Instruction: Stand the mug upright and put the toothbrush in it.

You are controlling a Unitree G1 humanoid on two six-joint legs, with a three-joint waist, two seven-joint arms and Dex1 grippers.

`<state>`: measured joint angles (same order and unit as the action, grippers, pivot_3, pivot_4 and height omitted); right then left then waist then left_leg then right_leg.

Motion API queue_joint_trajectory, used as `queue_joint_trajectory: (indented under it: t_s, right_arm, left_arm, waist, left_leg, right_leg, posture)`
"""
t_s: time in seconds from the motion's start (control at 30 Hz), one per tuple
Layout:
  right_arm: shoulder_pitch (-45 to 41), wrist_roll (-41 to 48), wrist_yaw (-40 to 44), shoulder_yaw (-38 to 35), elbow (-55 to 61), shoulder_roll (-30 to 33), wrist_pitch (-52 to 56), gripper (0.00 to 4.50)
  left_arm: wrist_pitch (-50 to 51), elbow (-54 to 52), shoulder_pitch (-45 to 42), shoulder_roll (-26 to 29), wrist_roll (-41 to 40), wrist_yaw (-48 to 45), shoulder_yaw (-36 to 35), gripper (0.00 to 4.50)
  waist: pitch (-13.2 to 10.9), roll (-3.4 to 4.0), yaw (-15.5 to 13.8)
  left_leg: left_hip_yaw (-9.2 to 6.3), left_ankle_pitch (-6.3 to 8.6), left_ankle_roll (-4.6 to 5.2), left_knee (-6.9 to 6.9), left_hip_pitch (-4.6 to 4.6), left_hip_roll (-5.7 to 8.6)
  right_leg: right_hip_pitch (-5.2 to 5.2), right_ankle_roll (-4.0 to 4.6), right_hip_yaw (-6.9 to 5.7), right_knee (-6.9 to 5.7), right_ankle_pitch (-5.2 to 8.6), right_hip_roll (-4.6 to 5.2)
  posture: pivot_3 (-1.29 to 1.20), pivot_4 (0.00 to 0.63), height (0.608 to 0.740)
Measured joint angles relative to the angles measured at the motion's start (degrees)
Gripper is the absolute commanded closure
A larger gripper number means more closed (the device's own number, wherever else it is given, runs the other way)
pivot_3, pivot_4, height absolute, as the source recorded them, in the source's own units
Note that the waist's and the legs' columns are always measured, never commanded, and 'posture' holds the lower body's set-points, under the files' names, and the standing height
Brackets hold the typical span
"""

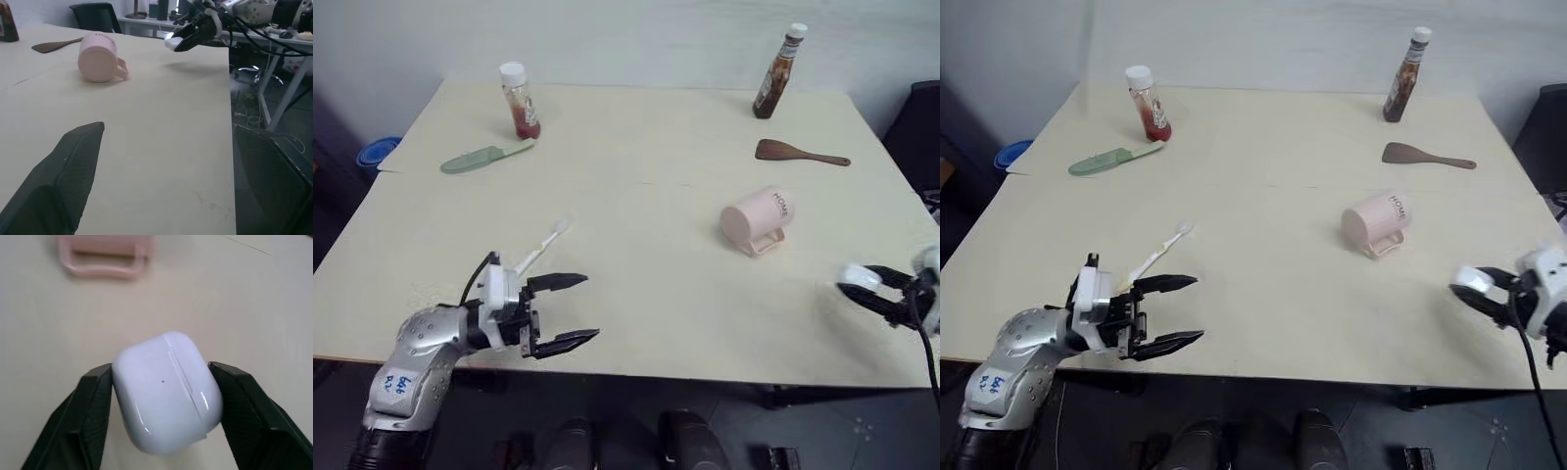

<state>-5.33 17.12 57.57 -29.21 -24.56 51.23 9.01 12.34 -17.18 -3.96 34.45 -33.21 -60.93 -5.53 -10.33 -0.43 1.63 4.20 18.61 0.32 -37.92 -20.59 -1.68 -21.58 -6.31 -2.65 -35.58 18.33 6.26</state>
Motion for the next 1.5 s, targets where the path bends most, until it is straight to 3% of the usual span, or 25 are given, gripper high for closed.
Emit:
queue_joint_trajectory:
  t_s: [0.03,0.07,0.2,0.4,0.5,0.6,0.7,0.77,0.87,1.03,1.4,1.5]
  right_arm:
    - [0.09,-0.74,-1.06,0.03,-2.95,-0.01,-1.50,1.74]
    - [0.17,-0.77,-1.41,-0.06,-4.26,-0.06,-2.32,1.06]
    - [1.73,1.61,-1.03,-0.79,-3.21,-0.72,-2.85,0.01]
    - [6.29,5.77,-6.09,-6.07,7.53,-4.03,-1.99,0.01]
    - [10.45,18.82,-13.01,-11.78,27.06,-5.57,14.61,0.01]
    - [8.80,32.19,-24.47,-11.98,39.73,-5.59,32.55,0.01]
    - [0.57,40.74,-39.62,-8.34,42.04,-5.07,51.96,0.01]
    - [-8.45,43.28,-50.77,-6.67,39.43,-8.02,62.13,0.01]
    - [-16.18,43.05,-60.51,-4.61,35.97,-11.82,70.38,0.01]
    - [-24.96,36.46,-68.33,-1.80,31.39,-15.83,73.60,0.01]
    - [-38.34,22.36,-69.65,1.22,12.80,-20.42,72.37,0.01]
    - [-41.97,20.00,-68.68,1.52,8.71,-21.72,72.54,0.57]
  left_arm:
    - [-0.20,0.97,-0.93,-0.07,0.21,0.08,0.02,0.00]
    - [-0.45,1.91,-1.78,-0.10,0.38,0.02,0.13,0.00]
    - [-0.87,3.79,-4.42,-0.16,0.91,-0.09,0.35,0.00]
    - [-1.97,5.06,-4.72,-0.01,1.87,-0.44,0.21,0.00]
    - [-2.84,6.76,-4.77,0.72,2.27,-0.01,-1.28,0.00]
    - [-3.57,7.00,-4.63,1.23,2.64,0.21,-2.44,0.00]
    - [-5.16,7.91,-4.84,0.74,4.14,1.60,-2.87,0.00]
    - [-5.66,9.09,-5.79,-0.17,4.59,2.78,-2.97,0.00]
    - [-6.07,8.98,-7.08,-0.57,4.79,3.58,-2.72,0.00]
    - [-7.49,8.42,-6.88,-1.15,6.37,6.17,-2.93,0.00]
    - [-7.78,2.48,-1.82,-1.83,6.47,9.61,-4.01,0.00]
    - [-7.76,1.83,-2.06,-1.84,6.48,10.52,-4.15,0.00]
  waist:
    - [-0.01,0.05,0.17]
    - [-0.01,0.11,0.24]
    - [-0.01,0.18,-0.03]
    - [-0.02,0.19,-0.22]
    - [-0.03,0.24,-0.21]
    - [-0.03,0.14,0.31]
    - [-0.03,0.15,0.01]
    - [-0.02,0.16,-0.05]
    - [0.05,0.27,-0.68]
    - [0.06,0.30,-1.37]
    - [0.13,0.15,-1.02]
    - [0.22,0.01,-0.13]
  left_leg:
    - [0.02,0.00,-0.06,0.01,0.02,-0.06]
    - [0.05,-0.10,-0.25,0.02,0.02,-0.08]
    - [0.07,-0.13,-0.32,0.03,-0.01,-0.11]
    - [0.05,-0.09,-0.25,0.03,-0.08,-0.04]
    - [-0.21,-0.06,-0.27,0.06,-0.18,-0.11]
    - [-0.40,0.05,-0.12,0.06,-0.25,-0.20]
    - [-0.47,0.03,-0.08,0.06,-0.39,-0.12]
    - [-0.49,-0.16,-0.32,0.00,-0.78,-0.08]
    - [-0.51,-0.38,-0.45,-0.04,-1.48,-0.04]
    - [-0.05,-0.46,-0.27,-0.09,-1.96,0.12]
    - [0.23,-0.59,0.11,-0.25,-1.82,0.18]
    - [0.23,-0.61,0.07,-0.21,-1.81,0.10]
  right_leg:
    - [0.00,0.02,0.05,0.00,0.01,0.01]
    - [-0.01,0.03,0.07,0.01,0.02,0.01]
    - [-0.02,0.02,0.07,0.08,0.02,0.00]
    - [-0.01,-0.03,0.06,0.15,0.00,0.20]
    - [-0.02,-0.01,0.06,0.16,0.00,0.22]
    - [-0.03,0.05,0.29,0.17,0.02,0.22]
    - [-0.16,0.11,0.26,0.17,0.04,0.34]
    - [-0.56,0.18,0.24,0.11,0.00,0.38]
    - [-1.20,0.19,0.13,-0.08,0.00,0.31]
    - [-1.84,0.00,-0.15,-0.31,-0.10,0.05]
    - [-1.81,-0.23,0.15,-0.32,-0.34,0.11]
    - [-1.79,-0.16,0.15,-0.40,-0.38,0.09]
  posture:
    - [0.00,0.150,0.740]
    - [0.00,0.150,0.740]
    - [0.00,0.150,0.740]
    - [0.00,0.150,0.740]
    - [0.00,0.150,0.740]
    - [0.00,0.150,0.740]
    - [0.00,0.150,0.740]
    - [0.00,0.150,0.740]
    - [0.00,0.150,0.740]
    - [0.00,0.150,0.740]
    - [0.00,0.150,0.740]
    - [0.00,0.150,0.740]
